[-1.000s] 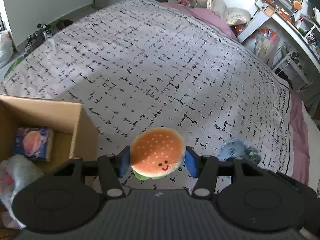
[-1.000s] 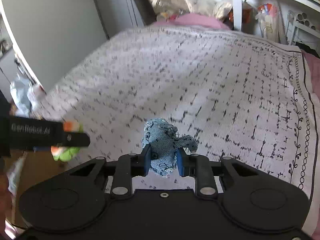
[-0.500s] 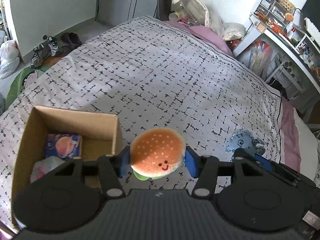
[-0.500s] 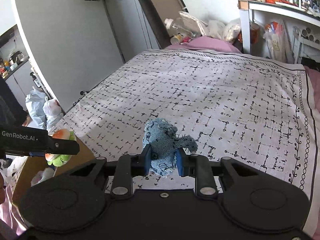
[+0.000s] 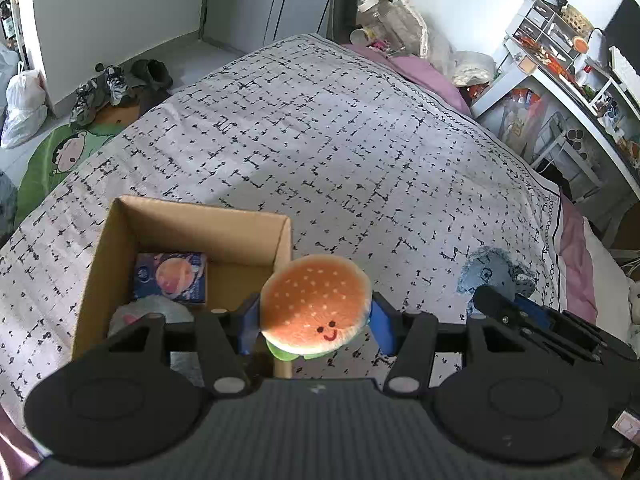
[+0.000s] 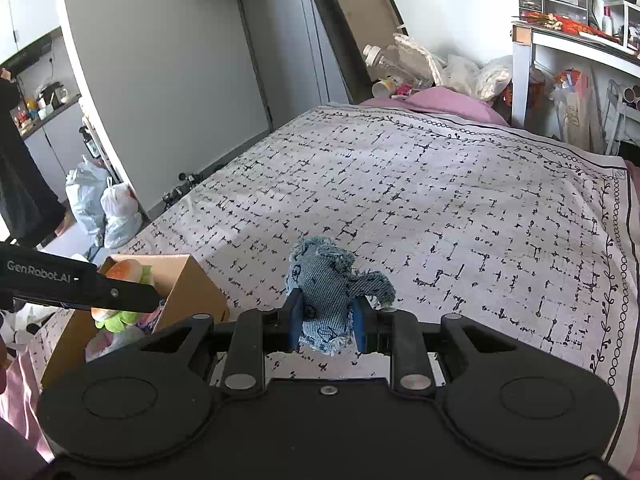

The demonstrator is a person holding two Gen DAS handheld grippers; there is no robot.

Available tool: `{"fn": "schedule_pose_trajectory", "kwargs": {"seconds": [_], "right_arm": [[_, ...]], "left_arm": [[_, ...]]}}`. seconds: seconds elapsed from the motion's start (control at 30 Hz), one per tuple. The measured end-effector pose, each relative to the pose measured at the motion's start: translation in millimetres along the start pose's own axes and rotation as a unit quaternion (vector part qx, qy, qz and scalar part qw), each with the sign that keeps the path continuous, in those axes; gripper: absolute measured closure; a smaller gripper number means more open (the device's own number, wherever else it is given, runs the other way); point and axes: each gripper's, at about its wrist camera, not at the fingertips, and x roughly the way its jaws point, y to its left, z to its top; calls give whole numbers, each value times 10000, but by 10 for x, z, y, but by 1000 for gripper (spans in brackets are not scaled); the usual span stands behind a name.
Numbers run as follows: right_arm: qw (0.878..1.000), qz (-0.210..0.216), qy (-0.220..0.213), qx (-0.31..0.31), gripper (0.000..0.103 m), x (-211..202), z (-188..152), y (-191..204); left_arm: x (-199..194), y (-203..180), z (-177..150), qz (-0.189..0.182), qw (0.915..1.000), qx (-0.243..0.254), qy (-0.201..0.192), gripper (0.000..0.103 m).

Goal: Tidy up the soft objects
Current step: 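Lift both plushes and carry them toward the box, then open the left tool over the box while the right tool drops the octopus in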

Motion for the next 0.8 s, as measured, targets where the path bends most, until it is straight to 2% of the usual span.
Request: {"fn": "schedule_pose_trajectory", "kwargs": {"seconds": [0.3,0.8], "right_arm": [[9998,25,-16,-176,78,-14,17,223],[9968,244,-190,-732,78,53,116,802]], "left_arm": [[-24,274,-27,-94,9999,-130,30,47],[13,595,-25,-86,9999,-48,101,43]]}}
